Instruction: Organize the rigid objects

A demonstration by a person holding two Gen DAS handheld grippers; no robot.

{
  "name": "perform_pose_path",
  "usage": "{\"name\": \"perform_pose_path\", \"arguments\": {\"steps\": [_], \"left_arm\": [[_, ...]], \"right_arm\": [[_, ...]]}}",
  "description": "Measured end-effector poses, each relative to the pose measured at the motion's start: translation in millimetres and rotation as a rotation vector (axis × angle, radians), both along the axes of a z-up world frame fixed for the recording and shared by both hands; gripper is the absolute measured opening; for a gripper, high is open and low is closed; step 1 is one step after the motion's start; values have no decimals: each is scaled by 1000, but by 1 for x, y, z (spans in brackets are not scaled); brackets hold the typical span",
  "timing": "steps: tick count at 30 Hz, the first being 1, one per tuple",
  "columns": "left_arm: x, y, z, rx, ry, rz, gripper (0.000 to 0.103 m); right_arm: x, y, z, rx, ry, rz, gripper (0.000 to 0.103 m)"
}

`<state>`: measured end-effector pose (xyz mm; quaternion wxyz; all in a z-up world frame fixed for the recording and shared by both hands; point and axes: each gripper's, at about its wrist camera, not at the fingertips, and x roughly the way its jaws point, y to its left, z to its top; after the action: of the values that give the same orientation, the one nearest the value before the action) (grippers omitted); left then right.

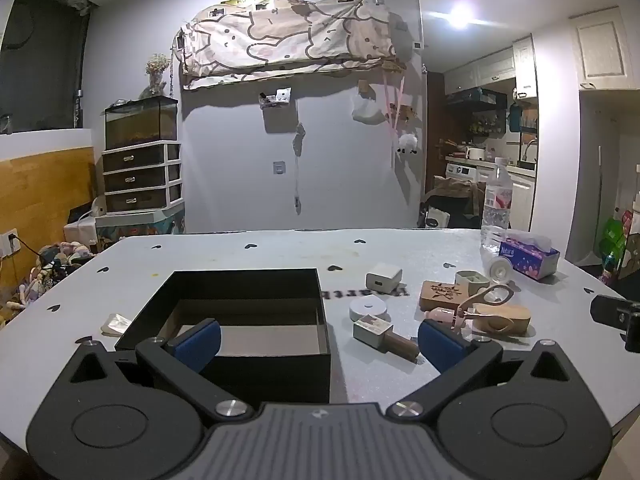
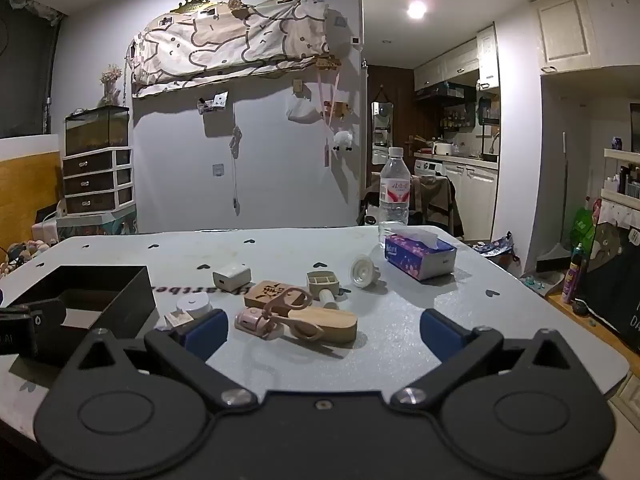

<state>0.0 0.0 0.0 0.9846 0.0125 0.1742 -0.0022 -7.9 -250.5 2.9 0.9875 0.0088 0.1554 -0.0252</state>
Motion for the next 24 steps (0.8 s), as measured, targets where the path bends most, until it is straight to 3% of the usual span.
{"name": "perform_pose_path", "arguments": {"steps": [24], "left_arm": [[0, 0, 0, 1, 1, 1, 103]], "right_arm": [[2, 0, -3, 4, 14, -2, 103]]}}
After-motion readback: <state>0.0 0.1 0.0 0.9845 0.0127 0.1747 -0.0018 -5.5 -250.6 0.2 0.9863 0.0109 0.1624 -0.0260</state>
